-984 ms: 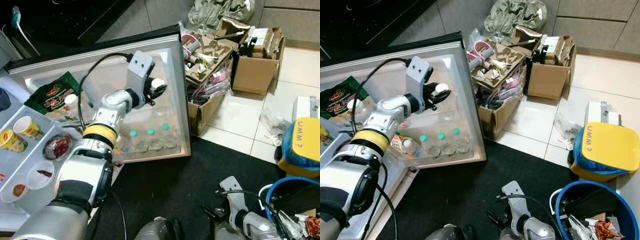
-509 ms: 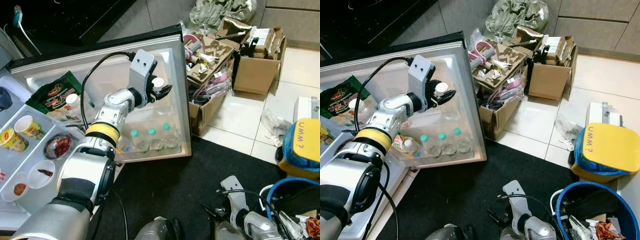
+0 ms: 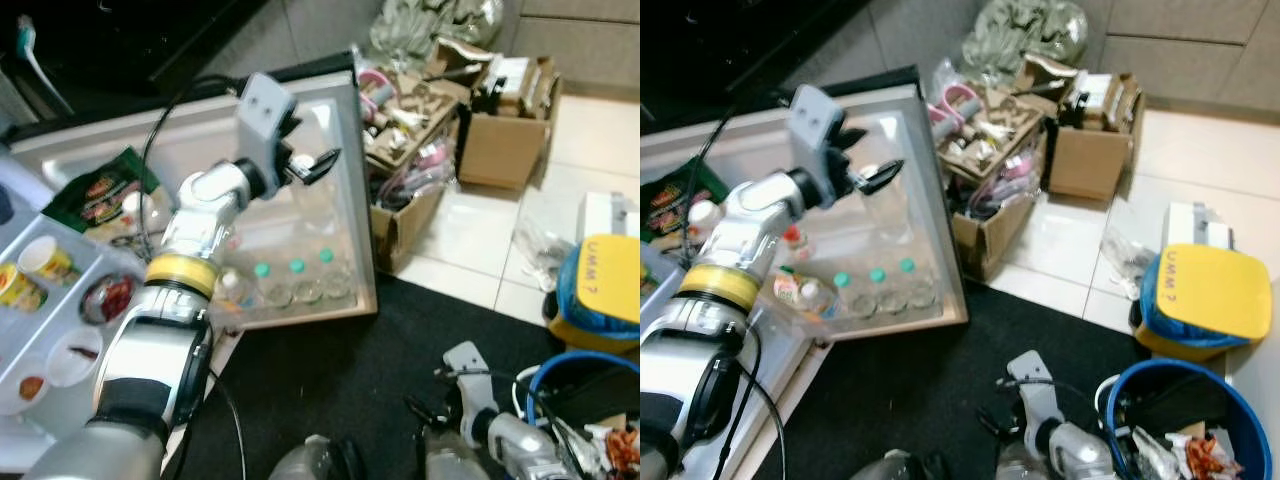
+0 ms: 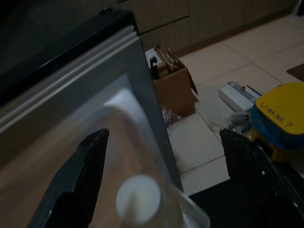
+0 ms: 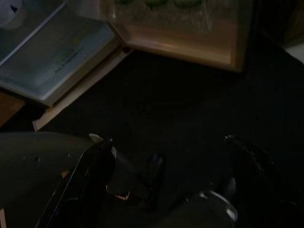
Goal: Restocking fridge
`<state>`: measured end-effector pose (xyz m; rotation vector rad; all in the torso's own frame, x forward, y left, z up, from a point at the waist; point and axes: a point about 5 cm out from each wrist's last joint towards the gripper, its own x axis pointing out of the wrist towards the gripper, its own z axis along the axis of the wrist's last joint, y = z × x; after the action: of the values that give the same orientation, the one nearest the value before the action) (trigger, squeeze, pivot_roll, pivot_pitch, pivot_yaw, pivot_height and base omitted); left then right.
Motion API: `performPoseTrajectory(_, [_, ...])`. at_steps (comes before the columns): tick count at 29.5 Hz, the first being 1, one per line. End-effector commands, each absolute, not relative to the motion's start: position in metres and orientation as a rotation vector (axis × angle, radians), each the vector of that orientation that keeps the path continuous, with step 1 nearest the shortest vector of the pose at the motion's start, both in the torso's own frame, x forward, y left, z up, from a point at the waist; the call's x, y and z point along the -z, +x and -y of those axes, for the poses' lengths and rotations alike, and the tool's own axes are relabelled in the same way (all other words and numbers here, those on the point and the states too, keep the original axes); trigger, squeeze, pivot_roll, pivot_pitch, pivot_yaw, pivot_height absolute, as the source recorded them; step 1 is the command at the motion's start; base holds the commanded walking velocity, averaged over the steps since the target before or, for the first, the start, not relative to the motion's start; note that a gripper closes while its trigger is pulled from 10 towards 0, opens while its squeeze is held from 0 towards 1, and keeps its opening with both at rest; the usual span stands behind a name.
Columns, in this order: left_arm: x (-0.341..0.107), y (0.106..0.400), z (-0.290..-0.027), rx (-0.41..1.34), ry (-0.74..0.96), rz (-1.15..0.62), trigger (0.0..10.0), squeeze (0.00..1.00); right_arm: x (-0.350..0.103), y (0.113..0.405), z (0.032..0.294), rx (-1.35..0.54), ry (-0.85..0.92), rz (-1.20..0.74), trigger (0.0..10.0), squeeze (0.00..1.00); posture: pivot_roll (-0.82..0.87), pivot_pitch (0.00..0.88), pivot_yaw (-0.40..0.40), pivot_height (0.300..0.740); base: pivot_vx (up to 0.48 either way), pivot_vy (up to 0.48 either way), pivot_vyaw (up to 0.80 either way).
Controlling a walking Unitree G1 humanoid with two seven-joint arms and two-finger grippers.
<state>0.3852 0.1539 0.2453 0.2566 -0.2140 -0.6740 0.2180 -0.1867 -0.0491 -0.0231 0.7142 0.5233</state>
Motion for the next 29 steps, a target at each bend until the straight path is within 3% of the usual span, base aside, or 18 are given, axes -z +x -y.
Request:
performPoseTrajectory(1, [-0.253,0.378,-0.171,0.657,0.253,0.244,10.0,1.0,0.056,0.209,0.185,-0.512,0.008,-0.756,10.0,0.0,-0.08,0.184,0.153,0.74,0.0,0.0,0.0])
performPoseTrajectory(2, [-0.252,0.372,-0.176,0.658,0.244,0.252,10.0,0.18,0.057,0.208,0.186,-0.506,0.011,-0.767,10.0,0.0,-0.08,0.174,0.145,0.74,0.0,0.0,0.0])
performPoseTrajectory(4, [-0.249,0.357,-0.185,0.693,0.21,0.262,10.0,0.18,0.059,0.204,0.188,-0.496,0.018,-0.784,10.0,0.0,-0.08,0.174,0.145,0.74,0.0,0.0,0.0])
performPoseTrajectory(5, [-0.245,0.348,-0.189,0.729,0.161,0.257,10.0,0.0,0.06,0.203,0.189,-0.493,0.02,-0.791,10.0,0.0,-0.07,0.166,0.138,0.74,0.0,0.0,0.0])
performPoseTrajectory(11, [-0.231,0.321,-0.196,0.841,0.051,0.228,10.0,0.0,0.062,0.2,0.192,-0.485,0.022,-0.81,10.0,0.0,-0.07,0.151,0.129,0.74,0.0,0.0,0.0])
performPoseTrajectory(13, [-0.206,0.291,-0.205,0.944,-0.048,0.204,10.0,0.0,0.063,0.199,0.194,-0.46,0.041,-0.822,10.0,0.0,-0.05,0.149,0.097,0.74,0.0,0.0,0.0])
performPoseTrajectory(16, [-0.192,0.277,-0.209,0.979,-0.108,0.178,10.0,0.0,0.063,0.199,0.196,-0.444,0.044,-0.83,10.0,0.0,-0.05,0.149,0.097,0.74,0.0,0.0,0.0])
performPoseTrajectory(19, [-0.138,0.261,-0.234,0.835,-0.302,0.077,10.0,0.0,0.068,0.194,0.201,-0.356,0.046,-0.876,10.0,0.0,-0.05,0.129,0.078,0.74,0.0,0.0,0.0])
performPoseTrajectory(22, [-0.126,0.256,-0.24,0.787,-0.349,0.067,10.0,0.0,0.07,0.191,0.202,-0.338,0.037,-0.888,10.0,0.0,-0.05,0.129,0.078,0.74,0.0,0.0,0.0])
performPoseTrajectory(25, [-0.096,0.239,-0.253,0.718,-0.5,0.043,10.0,0.0,0.071,0.19,0.211,-0.232,-0.007,-0.876,10.0,0.0,-0.04,0.12,0.061,0.74,0.0,0.0,0.0])
performPoseTrajectory(29, [-0.078,0.231,-0.254,0.664,-0.51,-0.02,10.0,0.0,0.069,0.191,0.217,-0.176,-0.074,-0.83,10.0,0.0,-0.04,0.124,0.06,0.74,0.0,0.0,0.0])
